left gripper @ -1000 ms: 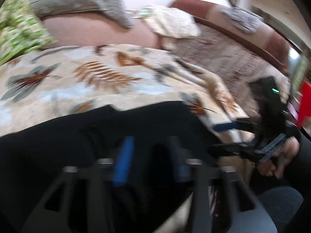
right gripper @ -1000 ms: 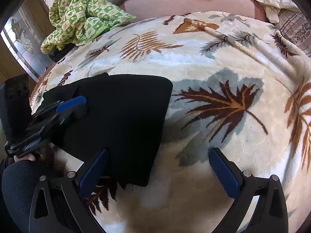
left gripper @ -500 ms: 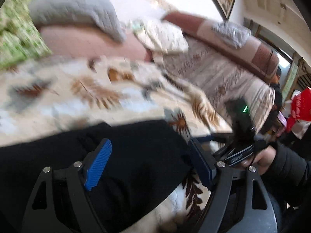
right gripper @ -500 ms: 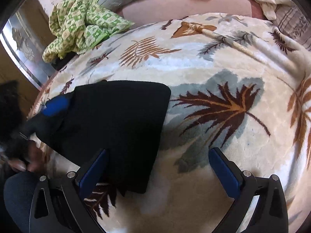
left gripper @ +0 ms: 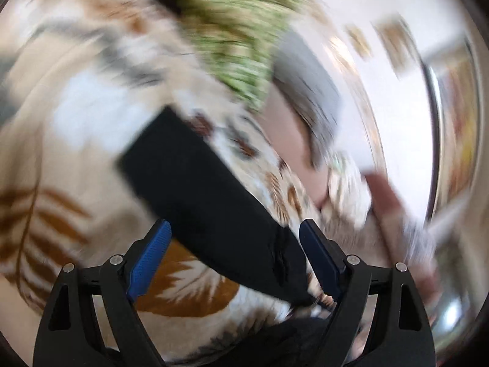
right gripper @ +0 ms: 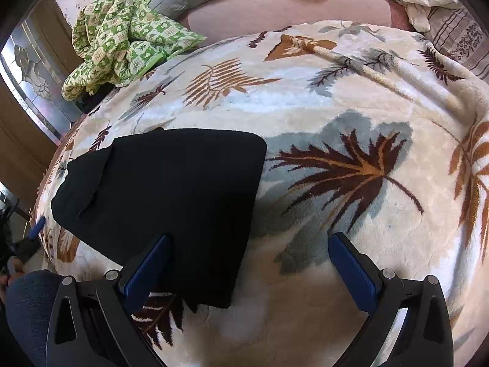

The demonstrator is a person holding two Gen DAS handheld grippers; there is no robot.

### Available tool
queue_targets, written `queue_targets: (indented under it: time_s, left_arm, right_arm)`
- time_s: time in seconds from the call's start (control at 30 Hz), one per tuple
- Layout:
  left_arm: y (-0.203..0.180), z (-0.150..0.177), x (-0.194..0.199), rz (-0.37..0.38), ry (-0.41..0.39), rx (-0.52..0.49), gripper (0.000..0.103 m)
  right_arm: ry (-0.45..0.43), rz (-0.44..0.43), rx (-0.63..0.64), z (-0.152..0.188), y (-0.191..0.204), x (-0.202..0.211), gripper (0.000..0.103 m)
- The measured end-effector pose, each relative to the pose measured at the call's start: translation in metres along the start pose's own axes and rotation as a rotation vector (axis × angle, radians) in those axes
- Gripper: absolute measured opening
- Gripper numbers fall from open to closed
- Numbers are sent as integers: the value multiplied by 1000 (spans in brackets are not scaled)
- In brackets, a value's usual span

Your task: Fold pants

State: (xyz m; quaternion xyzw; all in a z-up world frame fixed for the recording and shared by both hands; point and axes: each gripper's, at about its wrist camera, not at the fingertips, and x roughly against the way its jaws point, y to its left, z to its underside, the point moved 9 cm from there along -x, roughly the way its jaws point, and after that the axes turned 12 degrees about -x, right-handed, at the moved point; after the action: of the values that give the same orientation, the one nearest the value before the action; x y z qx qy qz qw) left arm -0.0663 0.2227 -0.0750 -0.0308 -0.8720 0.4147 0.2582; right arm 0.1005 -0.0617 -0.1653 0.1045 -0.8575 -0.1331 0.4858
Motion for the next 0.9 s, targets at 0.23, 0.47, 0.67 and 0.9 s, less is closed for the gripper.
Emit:
queue_targets:
  time_s: [0.23,0.47,0.67,0.9]
  left_arm:
    - [38,-15,-27,-4,-49,200,86]
    - [33,-27,-39,-98,-86,211,103]
    - [37,-31,-44,-159,-103,252,103]
    - [52,-23,-30,-165,-111,249,48]
  right_arm:
    - [-2,-2,4,-1,-1,0,102]
    - [-3,0,5,0,-1,1,102]
    - [-2,-2,6,0,0,1,102]
    - [-3,-2,5,0,0,1,102]
